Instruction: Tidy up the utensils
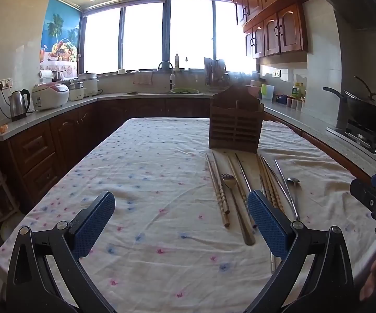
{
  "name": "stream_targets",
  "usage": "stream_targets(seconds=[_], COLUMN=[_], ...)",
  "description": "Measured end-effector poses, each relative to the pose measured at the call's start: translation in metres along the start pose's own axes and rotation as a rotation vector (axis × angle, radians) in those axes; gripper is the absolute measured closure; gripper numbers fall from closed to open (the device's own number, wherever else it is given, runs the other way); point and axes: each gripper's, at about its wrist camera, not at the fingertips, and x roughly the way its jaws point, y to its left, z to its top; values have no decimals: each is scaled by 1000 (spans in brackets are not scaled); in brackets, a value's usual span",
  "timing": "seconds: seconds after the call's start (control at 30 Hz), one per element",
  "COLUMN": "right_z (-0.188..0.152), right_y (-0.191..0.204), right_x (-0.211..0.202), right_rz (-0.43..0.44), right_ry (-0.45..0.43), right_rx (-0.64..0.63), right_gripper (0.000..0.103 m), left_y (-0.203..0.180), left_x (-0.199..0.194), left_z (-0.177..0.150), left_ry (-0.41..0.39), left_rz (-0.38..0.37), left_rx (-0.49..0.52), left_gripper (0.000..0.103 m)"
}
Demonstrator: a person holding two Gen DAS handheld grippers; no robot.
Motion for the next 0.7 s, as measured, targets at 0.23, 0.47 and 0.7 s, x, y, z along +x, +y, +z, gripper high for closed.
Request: stream_targets(seconds=[0.23, 0.47, 0.7], right_z=[1, 0, 0], right_y=[0, -3, -2], right_x=[-1, 2, 1], right_rz=[21, 30, 43], right_ry=[-7, -6, -22], right_rx=[5, 5, 27], right_gripper=[0, 0, 0], left_y=[0, -2, -3], left_x=[1, 3, 4], left_z=[0, 0, 0], left_ry=[1, 5, 9], left_rz=[-2, -9, -13], left_rx=[2, 6, 9], left_gripper=[0, 0, 0])
